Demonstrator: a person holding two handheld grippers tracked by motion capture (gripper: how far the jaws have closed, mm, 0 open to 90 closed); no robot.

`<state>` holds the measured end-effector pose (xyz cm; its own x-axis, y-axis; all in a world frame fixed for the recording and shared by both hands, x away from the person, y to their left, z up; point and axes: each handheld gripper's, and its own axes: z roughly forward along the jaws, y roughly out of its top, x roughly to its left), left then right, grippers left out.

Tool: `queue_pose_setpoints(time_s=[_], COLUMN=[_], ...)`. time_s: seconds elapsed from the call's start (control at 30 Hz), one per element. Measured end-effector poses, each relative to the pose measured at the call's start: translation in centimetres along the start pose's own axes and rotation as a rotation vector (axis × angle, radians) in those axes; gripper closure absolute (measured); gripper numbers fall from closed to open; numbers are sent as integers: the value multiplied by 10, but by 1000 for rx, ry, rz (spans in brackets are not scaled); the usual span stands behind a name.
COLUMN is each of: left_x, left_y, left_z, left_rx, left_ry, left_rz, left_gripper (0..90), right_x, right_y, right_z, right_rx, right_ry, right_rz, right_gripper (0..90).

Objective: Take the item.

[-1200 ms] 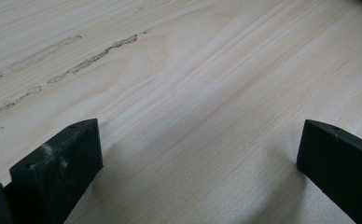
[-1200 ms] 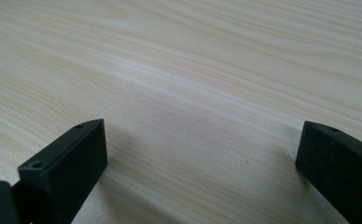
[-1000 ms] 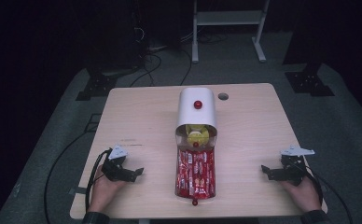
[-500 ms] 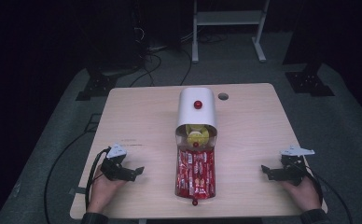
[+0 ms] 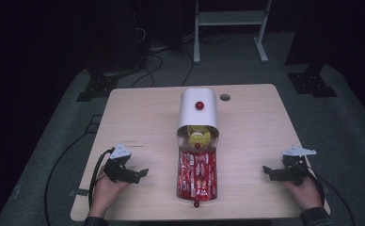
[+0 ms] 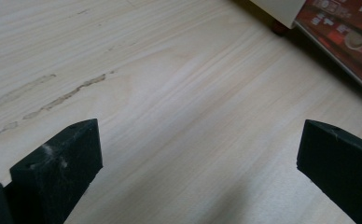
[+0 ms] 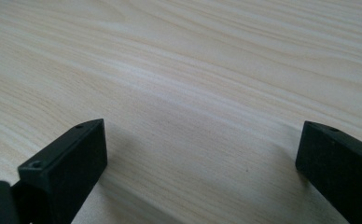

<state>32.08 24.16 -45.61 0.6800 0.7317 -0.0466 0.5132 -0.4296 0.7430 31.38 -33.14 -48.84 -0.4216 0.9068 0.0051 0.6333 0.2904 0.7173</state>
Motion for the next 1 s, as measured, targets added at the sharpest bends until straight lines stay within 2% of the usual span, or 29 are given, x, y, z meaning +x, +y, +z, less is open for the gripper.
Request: queue_pose_setpoints(time_s=[0.37, 1.0], left_x=[-9, -24], left_y=[6, 19], left_z=[-1, -5], left_rx=[-22, -45], left_ry=[-36, -65], left_rz=[-6, -13], left_gripper=[0, 0], right_x=[0, 0], right_y=[0, 0], right_z=[1, 1], right_rx=[-2, -1], right_ry=[2, 2], right_rz=[-1, 1], right_gripper=[13, 13])
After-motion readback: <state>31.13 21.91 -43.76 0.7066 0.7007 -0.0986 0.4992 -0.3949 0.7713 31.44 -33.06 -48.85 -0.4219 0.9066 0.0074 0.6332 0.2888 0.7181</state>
